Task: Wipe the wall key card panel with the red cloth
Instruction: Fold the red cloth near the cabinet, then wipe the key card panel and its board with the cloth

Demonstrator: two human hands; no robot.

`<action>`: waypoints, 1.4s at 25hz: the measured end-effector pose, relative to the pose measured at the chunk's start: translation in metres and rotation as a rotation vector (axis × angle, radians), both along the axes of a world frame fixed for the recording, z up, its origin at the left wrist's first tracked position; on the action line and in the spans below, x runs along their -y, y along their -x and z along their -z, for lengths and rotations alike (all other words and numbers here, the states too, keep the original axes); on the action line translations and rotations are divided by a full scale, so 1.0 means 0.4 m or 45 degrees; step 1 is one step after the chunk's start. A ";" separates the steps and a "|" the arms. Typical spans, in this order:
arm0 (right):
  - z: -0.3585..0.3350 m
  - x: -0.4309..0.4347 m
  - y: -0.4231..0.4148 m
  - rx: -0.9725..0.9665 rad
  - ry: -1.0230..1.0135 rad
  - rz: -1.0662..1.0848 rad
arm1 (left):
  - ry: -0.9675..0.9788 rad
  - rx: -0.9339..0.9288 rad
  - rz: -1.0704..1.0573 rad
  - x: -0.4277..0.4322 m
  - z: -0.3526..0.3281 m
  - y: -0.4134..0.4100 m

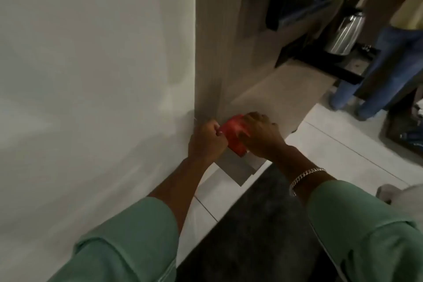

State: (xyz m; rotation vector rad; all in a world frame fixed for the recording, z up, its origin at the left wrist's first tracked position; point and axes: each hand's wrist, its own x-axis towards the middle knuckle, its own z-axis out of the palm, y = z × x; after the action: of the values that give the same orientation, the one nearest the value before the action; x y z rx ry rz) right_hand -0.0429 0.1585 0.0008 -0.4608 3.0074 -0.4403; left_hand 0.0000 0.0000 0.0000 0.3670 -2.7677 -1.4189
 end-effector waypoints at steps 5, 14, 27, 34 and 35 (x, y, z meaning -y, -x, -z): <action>0.114 -0.032 0.043 0.108 0.123 0.099 | -0.629 0.251 -0.346 -0.069 0.102 0.061; 0.111 0.037 -0.062 0.074 0.482 0.066 | -1.051 0.293 -0.505 -0.022 0.063 0.000; -0.344 0.577 -0.504 -0.449 0.662 -0.426 | -1.100 -0.157 -0.315 0.473 -0.456 -0.481; -0.550 0.898 -0.792 -0.852 0.967 -0.711 | -0.716 -0.461 -0.251 0.740 -0.743 -0.895; -0.574 0.937 -0.817 -0.917 0.999 -0.712 | -0.698 -0.538 -0.256 0.761 -0.775 -0.937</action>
State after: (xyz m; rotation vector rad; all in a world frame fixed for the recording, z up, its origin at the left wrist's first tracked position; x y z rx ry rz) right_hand 0.2840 -0.2162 0.2306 -1.7704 2.9067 -1.6794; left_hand 0.3746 -0.3044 0.3099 0.2917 -1.9365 -1.9136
